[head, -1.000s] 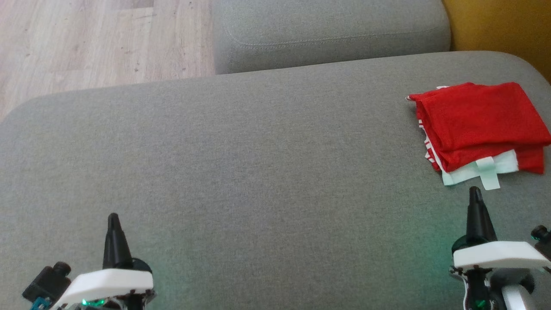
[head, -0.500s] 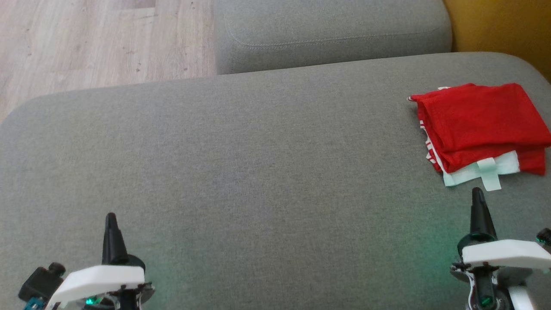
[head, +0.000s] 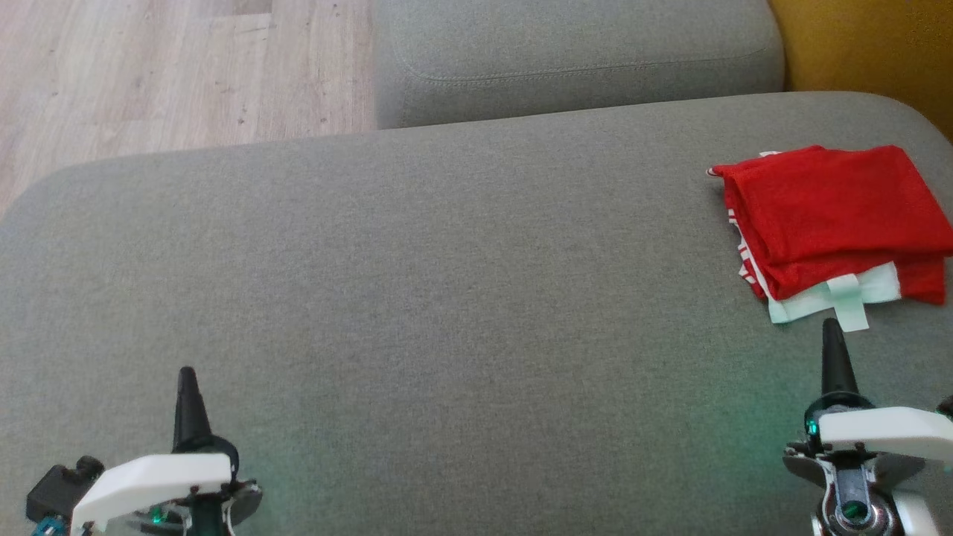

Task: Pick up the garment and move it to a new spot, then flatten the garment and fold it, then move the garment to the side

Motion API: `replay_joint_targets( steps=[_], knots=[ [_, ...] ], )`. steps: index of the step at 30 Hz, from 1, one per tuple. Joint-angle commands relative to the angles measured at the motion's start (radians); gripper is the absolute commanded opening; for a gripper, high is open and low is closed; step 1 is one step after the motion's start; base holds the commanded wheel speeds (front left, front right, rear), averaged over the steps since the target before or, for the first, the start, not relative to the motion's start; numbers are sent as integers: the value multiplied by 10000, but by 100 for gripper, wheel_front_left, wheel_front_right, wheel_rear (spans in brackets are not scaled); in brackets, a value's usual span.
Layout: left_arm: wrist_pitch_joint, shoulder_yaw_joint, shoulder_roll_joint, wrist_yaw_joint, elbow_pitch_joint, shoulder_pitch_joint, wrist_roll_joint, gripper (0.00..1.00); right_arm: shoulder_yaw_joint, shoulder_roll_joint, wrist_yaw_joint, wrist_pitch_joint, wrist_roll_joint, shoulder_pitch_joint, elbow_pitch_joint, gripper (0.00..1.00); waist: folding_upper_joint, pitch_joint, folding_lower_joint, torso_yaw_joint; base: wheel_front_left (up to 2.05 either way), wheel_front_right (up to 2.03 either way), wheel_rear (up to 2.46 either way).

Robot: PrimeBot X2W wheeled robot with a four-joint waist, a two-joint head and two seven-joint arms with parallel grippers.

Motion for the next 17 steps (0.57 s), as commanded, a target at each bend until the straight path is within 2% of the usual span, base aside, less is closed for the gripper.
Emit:
replay_joint_targets(
  steps=[1, 17],
  knots=[
    [47, 270, 62, -67, -274, -503, -214, 0, 97, -40, -5, 56, 268, -508, -354, 0, 0, -1, 0, 3, 0, 0, 0],
    [518, 498, 74, -199, -149, -660, -1808, 0, -14, -47, -6, 518, 2125, -593, -363, 0, 0, -17, -1, 55, 0, 0, 0]
  ],
)
